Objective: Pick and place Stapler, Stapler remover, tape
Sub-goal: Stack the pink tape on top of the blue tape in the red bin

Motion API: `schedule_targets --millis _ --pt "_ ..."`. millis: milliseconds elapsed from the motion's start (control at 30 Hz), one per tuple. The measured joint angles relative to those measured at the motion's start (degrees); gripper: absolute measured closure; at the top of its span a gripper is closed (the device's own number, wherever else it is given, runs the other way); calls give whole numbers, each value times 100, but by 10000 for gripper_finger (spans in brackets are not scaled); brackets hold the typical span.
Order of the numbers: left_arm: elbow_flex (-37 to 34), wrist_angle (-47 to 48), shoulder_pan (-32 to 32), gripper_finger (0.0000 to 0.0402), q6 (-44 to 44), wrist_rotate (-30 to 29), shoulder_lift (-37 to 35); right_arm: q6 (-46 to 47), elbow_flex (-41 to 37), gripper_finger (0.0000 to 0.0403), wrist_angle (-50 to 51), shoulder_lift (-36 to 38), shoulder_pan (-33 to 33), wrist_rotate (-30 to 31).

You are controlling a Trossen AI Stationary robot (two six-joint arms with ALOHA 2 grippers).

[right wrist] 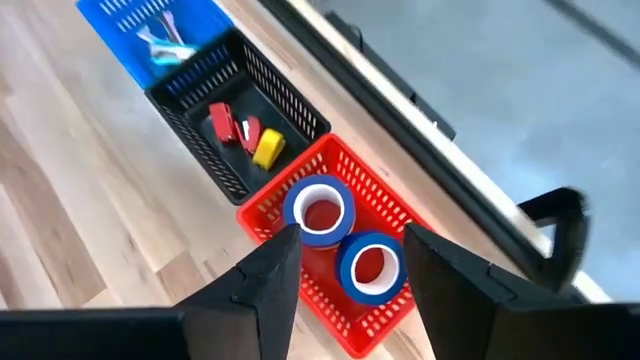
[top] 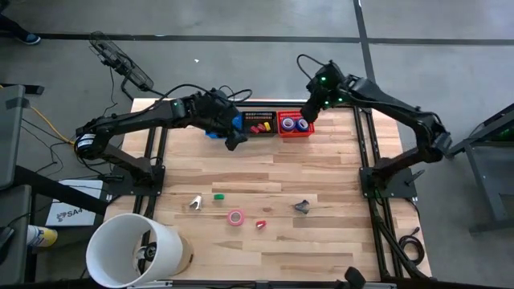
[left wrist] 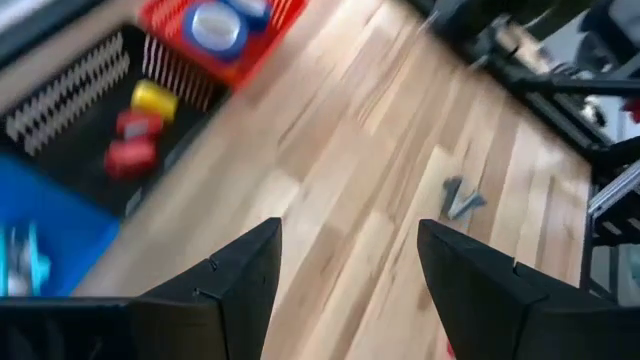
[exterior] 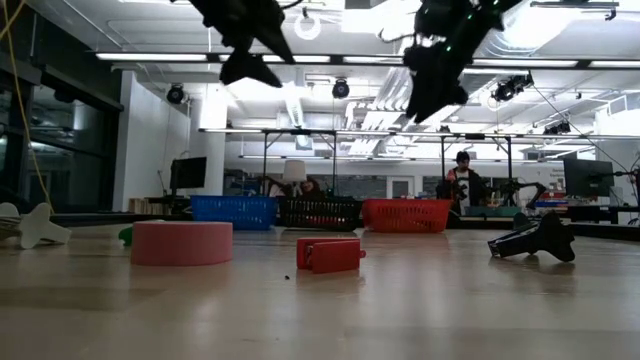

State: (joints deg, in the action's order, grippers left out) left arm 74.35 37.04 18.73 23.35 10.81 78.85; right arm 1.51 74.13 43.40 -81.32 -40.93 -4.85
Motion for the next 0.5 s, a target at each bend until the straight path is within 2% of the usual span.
schedule_targets --millis 167,500 --pt "0 561 -296 172 153 -362 2 -51 4 236 137 498 7 5" --pt "2 965 -1148 172 840 -1252 240 -201 7 236 386 1112 9 -9"
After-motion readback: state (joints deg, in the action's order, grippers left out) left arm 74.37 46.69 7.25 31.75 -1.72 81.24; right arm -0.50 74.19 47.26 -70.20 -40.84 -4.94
